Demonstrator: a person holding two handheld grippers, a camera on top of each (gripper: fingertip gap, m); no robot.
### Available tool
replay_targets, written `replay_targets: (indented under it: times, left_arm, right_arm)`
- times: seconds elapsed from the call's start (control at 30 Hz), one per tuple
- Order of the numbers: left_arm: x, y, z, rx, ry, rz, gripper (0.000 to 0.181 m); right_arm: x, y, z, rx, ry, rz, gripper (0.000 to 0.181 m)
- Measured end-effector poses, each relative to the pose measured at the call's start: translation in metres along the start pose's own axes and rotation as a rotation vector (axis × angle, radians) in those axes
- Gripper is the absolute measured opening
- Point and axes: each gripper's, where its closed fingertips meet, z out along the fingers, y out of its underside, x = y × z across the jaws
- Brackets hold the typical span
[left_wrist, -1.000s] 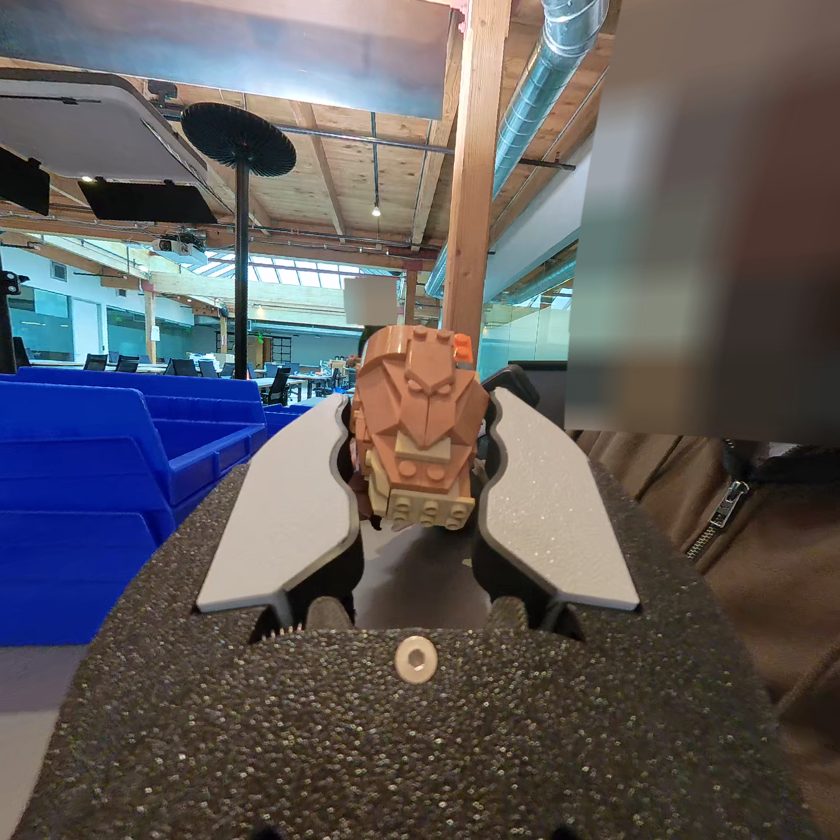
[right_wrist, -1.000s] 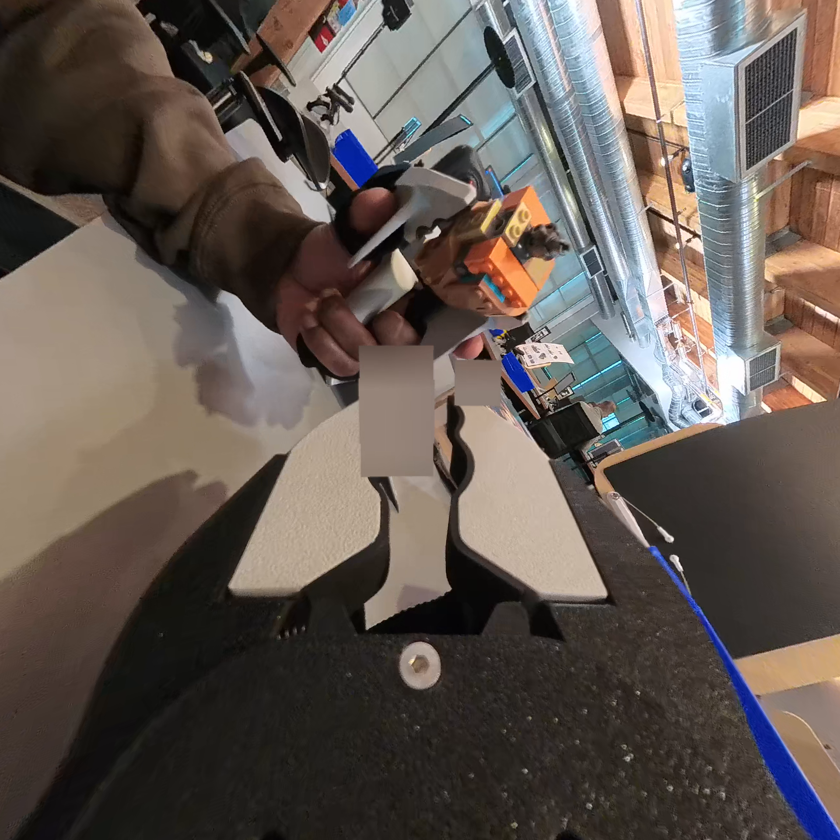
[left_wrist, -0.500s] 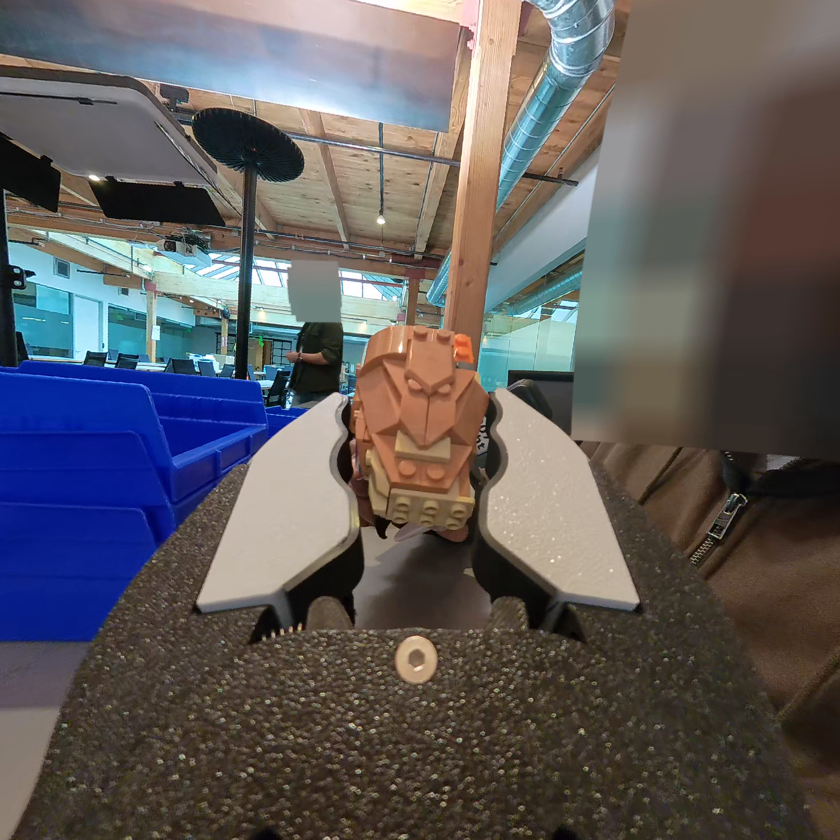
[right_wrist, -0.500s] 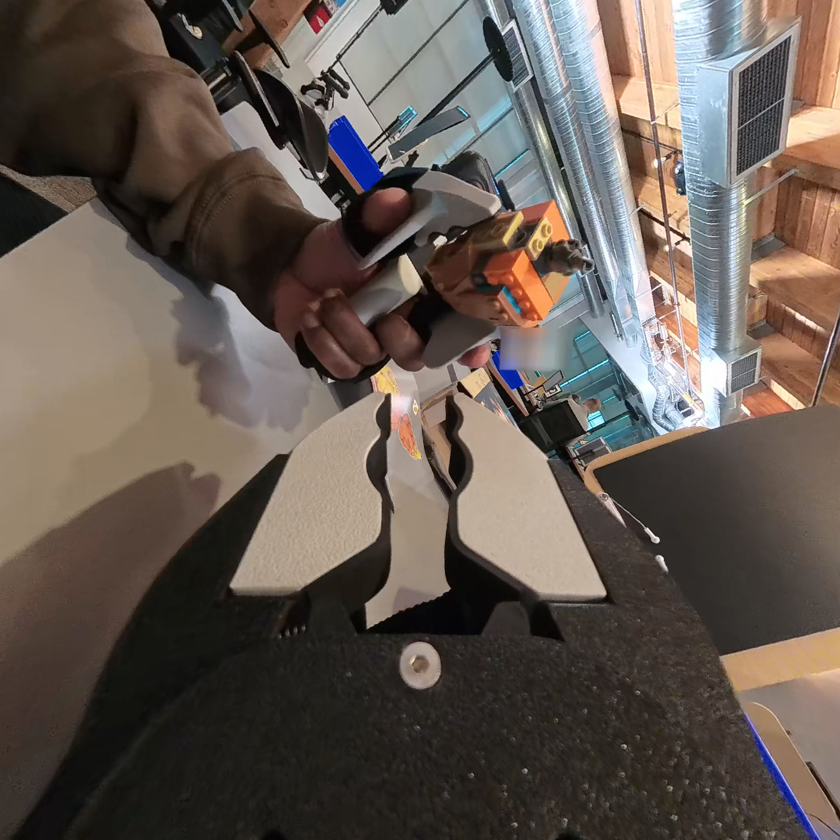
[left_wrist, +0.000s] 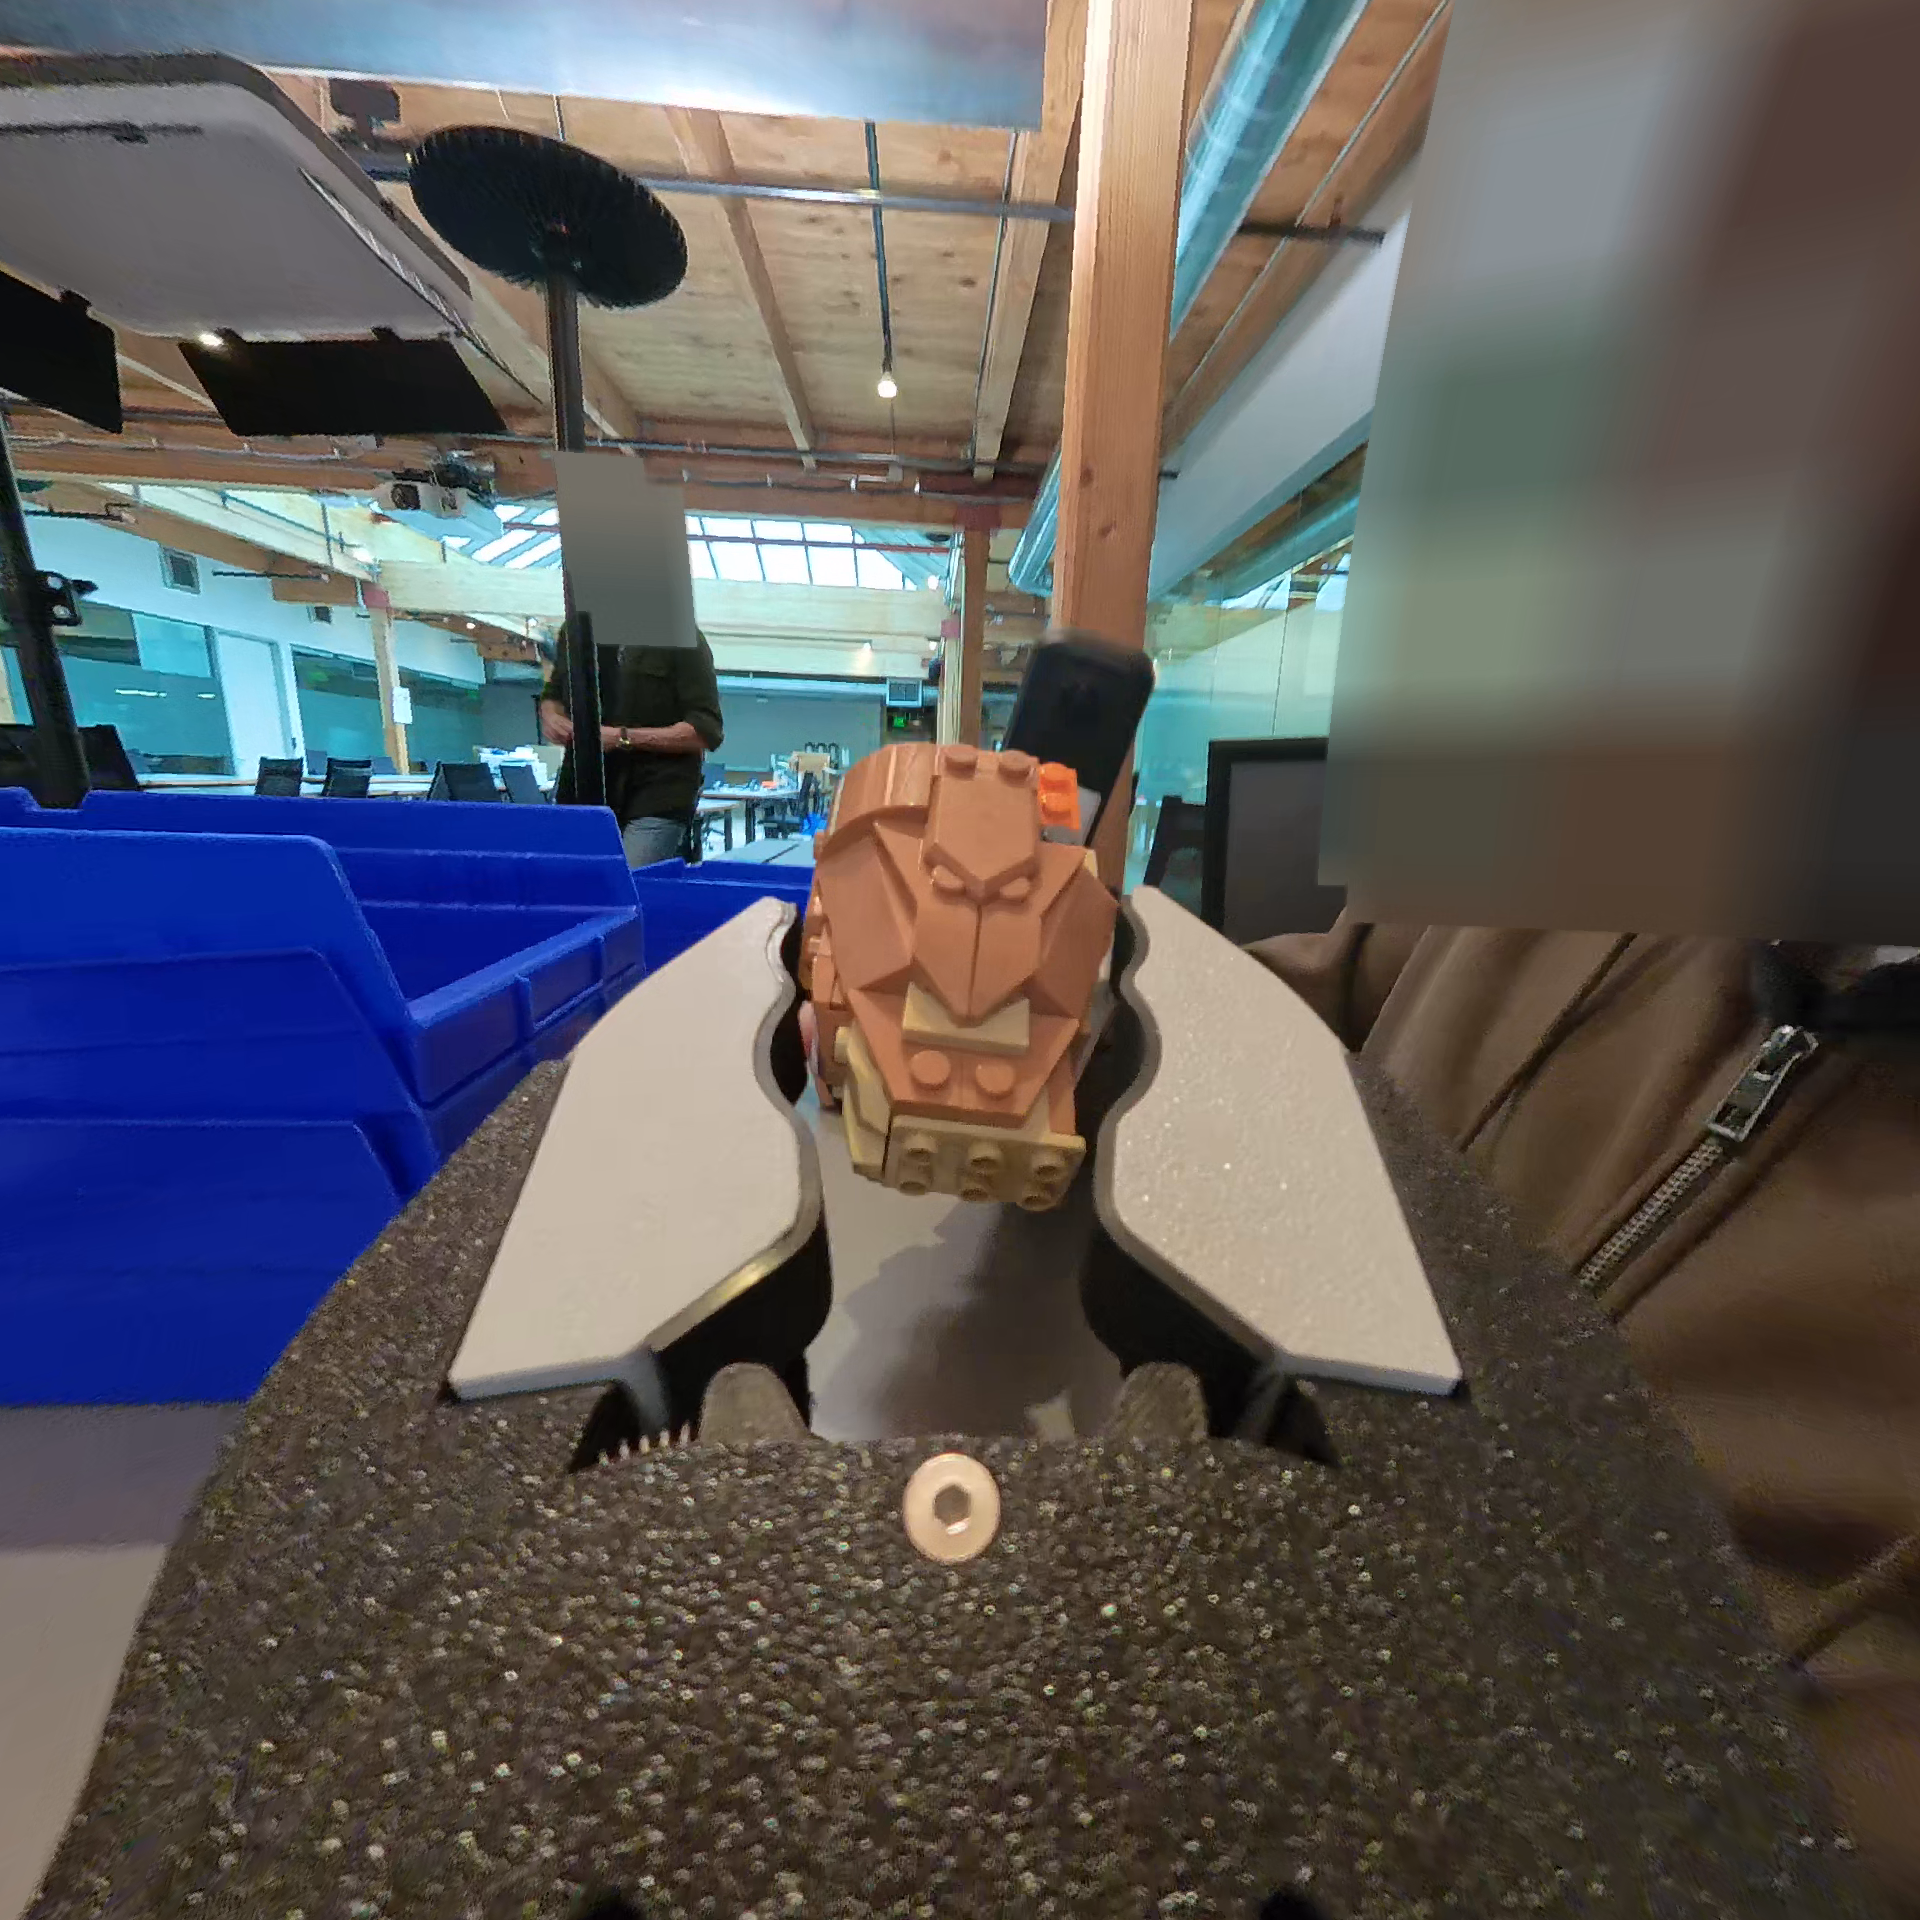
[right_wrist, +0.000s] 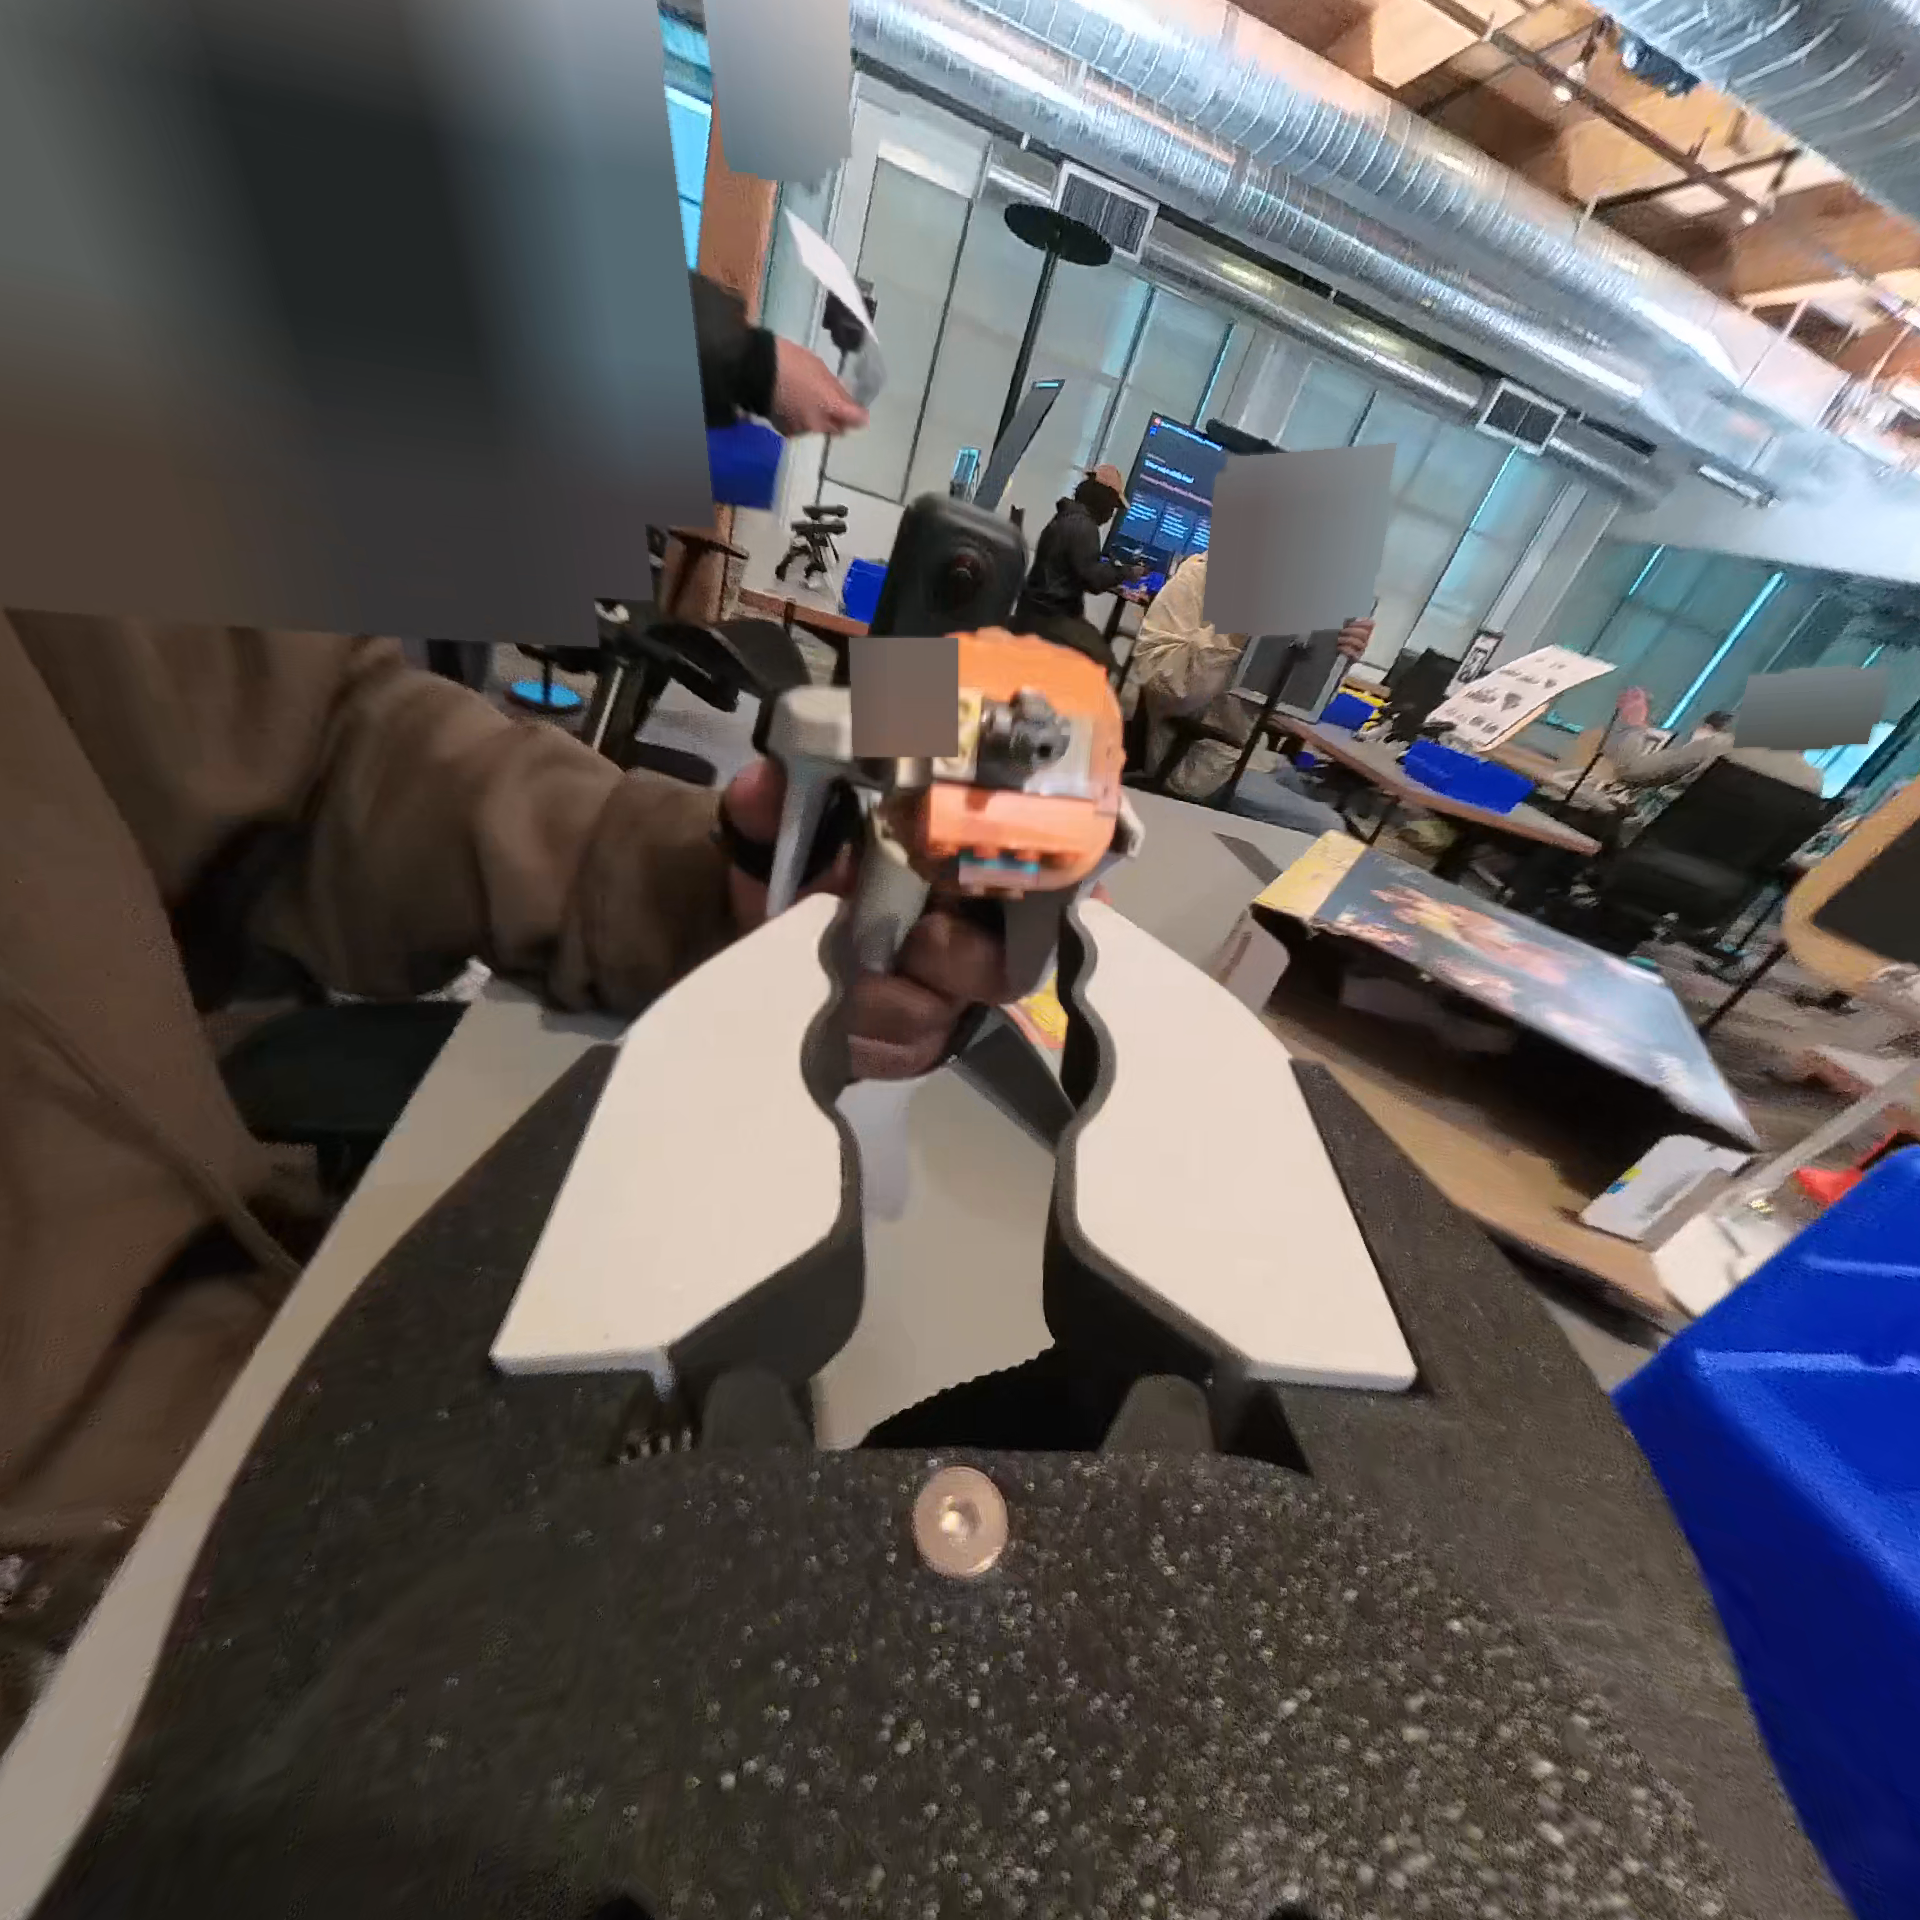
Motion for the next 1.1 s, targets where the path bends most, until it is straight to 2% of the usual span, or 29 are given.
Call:
replay_targets:
  times: [0.13,0.27,0.57,0.87,1.1]
  left_arm:
    - [0.000,0.010,0.004,-0.047,0.001,0.015,0.056]
    - [0.002,0.016,0.006,-0.074,0.007,0.020,0.056]
    - [-0.003,0.014,0.005,-0.081,-0.034,0.045,0.056]
    - [-0.024,0.012,0.001,-0.121,-0.219,0.183,0.056]
    - [-0.040,0.016,-0.002,-0.219,-0.399,0.433,0.056]
  right_arm:
    - [0.001,-0.002,0.001,-0.001,-0.011,0.085,0.041]
    - [0.001,0.003,0.004,-0.034,-0.005,0.077,0.043]
    - [0.006,0.021,0.007,-0.124,0.061,-0.080,0.040]
    - [0.023,0.057,0.007,-0.325,0.206,-0.362,0.038]
    - [0.039,0.069,0.001,-0.435,0.312,-0.540,0.035]
